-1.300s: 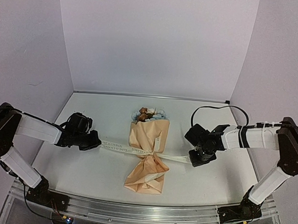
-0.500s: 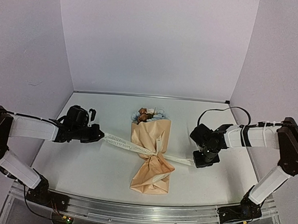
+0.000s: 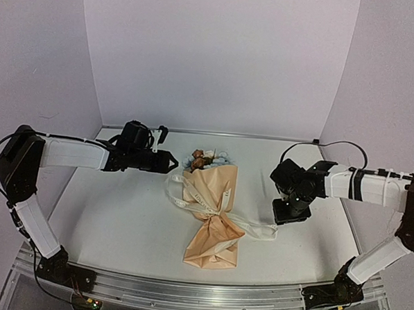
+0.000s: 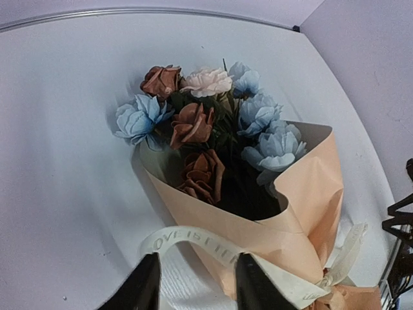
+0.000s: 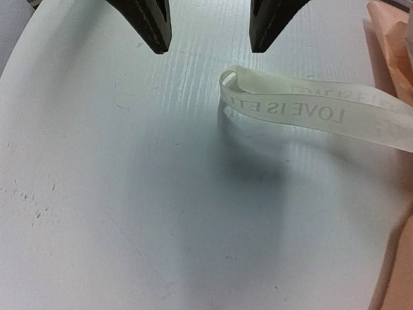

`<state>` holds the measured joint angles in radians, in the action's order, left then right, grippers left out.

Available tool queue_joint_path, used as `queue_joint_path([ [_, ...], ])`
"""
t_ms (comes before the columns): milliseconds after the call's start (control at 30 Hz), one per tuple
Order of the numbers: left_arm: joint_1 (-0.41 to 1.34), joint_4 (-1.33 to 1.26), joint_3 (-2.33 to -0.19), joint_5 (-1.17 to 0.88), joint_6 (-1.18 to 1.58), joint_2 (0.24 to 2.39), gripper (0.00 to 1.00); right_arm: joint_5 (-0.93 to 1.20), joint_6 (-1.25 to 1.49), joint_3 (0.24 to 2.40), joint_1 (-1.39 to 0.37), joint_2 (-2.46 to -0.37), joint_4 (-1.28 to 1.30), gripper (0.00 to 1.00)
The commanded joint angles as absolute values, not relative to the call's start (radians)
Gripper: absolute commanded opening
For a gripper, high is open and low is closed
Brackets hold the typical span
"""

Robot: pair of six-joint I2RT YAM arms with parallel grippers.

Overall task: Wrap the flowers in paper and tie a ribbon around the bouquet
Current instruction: Tie the half-tied ribbon around the folded bouquet, then adjust the ribbon on the folded bouquet.

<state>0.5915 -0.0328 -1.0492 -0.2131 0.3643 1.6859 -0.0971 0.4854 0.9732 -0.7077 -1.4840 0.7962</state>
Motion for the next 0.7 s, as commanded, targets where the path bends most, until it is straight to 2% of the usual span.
queue_joint_path([
  [0, 0.589, 0.016, -1.101, -0.209, 0.333, 1.672, 0.57, -0.047, 0.5, 1.138, -0.73, -1.476, 0.909, 0.45],
  [133, 0.601, 0.005, -0.993, -0.198, 0.297, 1.547, 0.63, 0.009, 0.496, 1.237, -0.766, -1.526, 0.934, 0.47],
  [333, 0.719, -0.046, -0.806, -0.191, 0.178, 1.395, 0.57, 0.121, 0.513, 1.392, -0.785, -1.614, 0.968, 0.51],
  [500, 0.809, -0.044, -0.788, -0.242, 0.064, 1.433, 0.52, 0.149, 0.512, 1.523, -0.812, -1.699, 1.027, 0.51],
  [667, 0.87, -0.005, -0.853, -0.196, -0.058, 1.541, 0.53, 0.16, 0.548, 1.605, -0.824, -1.781, 1.045, 0.51],
])
